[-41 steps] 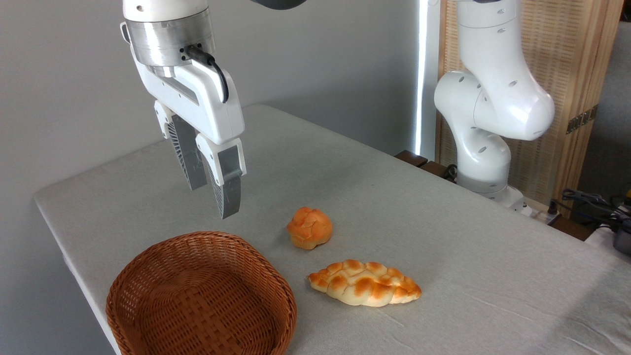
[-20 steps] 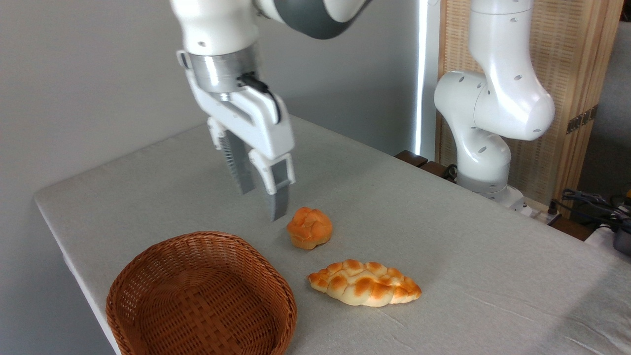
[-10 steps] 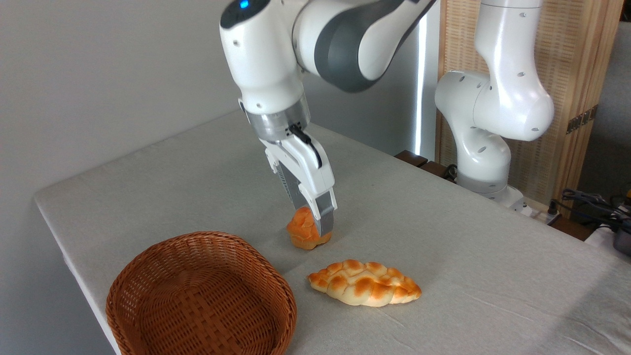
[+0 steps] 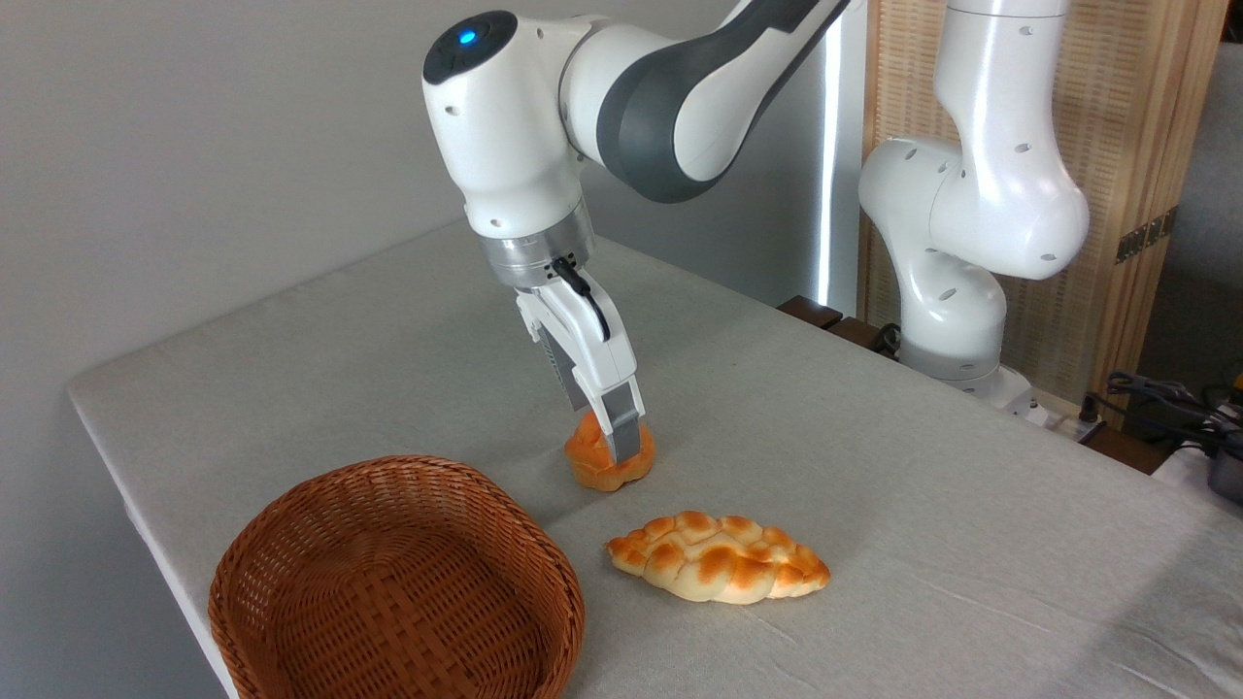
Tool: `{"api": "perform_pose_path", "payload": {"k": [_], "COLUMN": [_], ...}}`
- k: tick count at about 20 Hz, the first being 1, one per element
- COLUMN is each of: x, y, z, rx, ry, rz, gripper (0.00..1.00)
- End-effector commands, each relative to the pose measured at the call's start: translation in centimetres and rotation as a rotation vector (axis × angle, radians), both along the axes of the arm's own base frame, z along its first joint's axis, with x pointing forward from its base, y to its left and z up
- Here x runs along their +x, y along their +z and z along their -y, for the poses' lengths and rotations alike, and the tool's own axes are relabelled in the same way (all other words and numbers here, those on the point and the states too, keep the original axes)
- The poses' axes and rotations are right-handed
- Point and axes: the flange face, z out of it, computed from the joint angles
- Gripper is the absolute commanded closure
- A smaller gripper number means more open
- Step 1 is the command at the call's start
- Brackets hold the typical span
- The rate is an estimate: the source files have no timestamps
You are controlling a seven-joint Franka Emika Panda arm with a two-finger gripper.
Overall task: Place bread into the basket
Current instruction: 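Close the gripper fingers around the round orange bun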
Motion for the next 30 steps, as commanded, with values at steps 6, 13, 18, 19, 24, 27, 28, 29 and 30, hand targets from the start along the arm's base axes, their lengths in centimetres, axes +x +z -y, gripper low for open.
{"api": "perform_pose_path", "payload": {"k": [6, 13, 18, 19, 24, 27, 28, 29, 30], "x": [0.4, 0.9, 0.9, 0.9, 0.8, 0.7, 0.7, 0.7, 0.7], "y": [-2.7, -2.8, -2.3, -2.3, -2.3, -2.9, -3.1, -3.3, -3.7], "z": [1.4, 0.7, 0.7, 0.7, 0.8, 0.8, 0.8, 0.8, 0.8], "rx": [-0.005, 0.07, 0.071, 0.071, 0.072, 0.074, 0.074, 0.075, 0.076], "ry": [-0.046, -0.087, -0.086, -0.086, -0.09, -0.091, -0.091, -0.091, -0.09], "rz": [-0.032, -0.019, -0.008, -0.008, -0.015, -0.029, -0.032, -0.038, -0.047], "gripper": [0.0, 0.0, 0.0, 0.0, 0.0, 0.0, 0.0, 0.0, 0.0]}}
